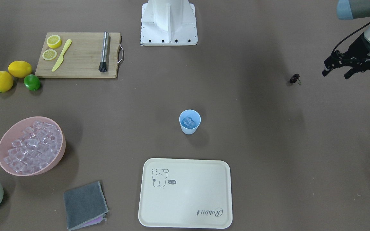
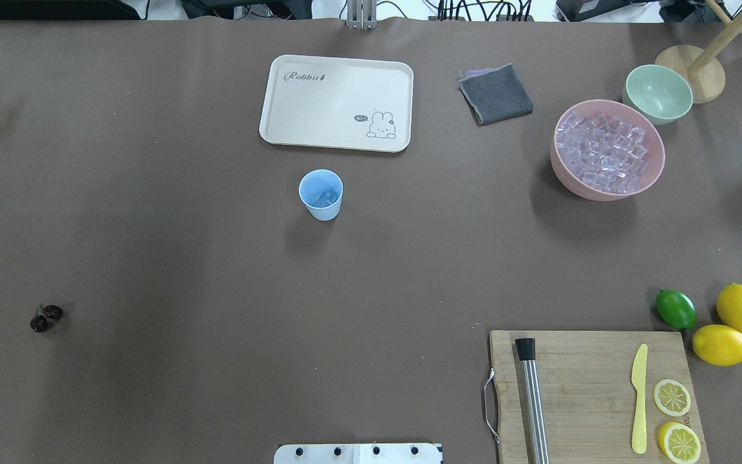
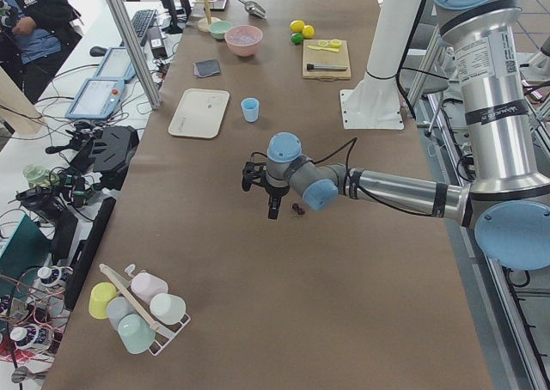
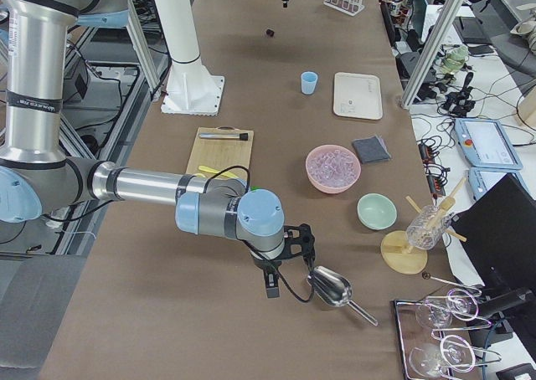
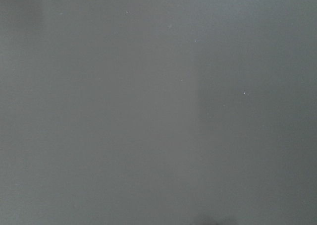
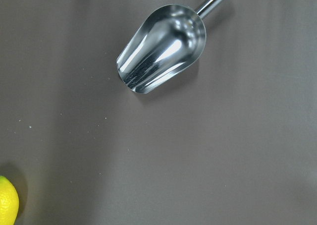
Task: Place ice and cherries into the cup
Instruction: 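Lower the left gripper onto the dark cherries and grasp their stems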
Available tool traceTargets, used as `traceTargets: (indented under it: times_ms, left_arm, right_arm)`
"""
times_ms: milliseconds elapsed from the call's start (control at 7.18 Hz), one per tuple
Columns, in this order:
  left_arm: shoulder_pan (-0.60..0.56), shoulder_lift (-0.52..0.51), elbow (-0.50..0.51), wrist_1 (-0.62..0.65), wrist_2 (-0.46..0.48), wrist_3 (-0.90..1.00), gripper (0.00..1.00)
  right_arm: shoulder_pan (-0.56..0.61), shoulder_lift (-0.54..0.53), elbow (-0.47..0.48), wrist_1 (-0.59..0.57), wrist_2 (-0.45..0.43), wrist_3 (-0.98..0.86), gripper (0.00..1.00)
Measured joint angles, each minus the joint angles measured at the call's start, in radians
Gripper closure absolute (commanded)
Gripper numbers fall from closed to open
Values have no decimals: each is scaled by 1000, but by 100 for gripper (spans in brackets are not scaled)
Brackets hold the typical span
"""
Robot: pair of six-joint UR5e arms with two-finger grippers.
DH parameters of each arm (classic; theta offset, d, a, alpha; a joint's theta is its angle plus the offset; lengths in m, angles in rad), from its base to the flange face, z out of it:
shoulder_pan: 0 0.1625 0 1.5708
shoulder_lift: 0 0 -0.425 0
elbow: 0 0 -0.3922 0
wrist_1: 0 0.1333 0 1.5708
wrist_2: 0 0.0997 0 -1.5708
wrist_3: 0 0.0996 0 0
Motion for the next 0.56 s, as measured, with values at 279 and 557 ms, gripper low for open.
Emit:
traceTargets:
  times_ms: [279, 557]
  left_arm:
    - [137, -13, -18, 0, 124, -130, 3]
    - [265, -14, -20, -1, 226, -221, 13]
  right_arm:
    - [11, 2, 20, -23, -9, 2, 0]
    - [12, 3, 27, -29, -12, 1, 0]
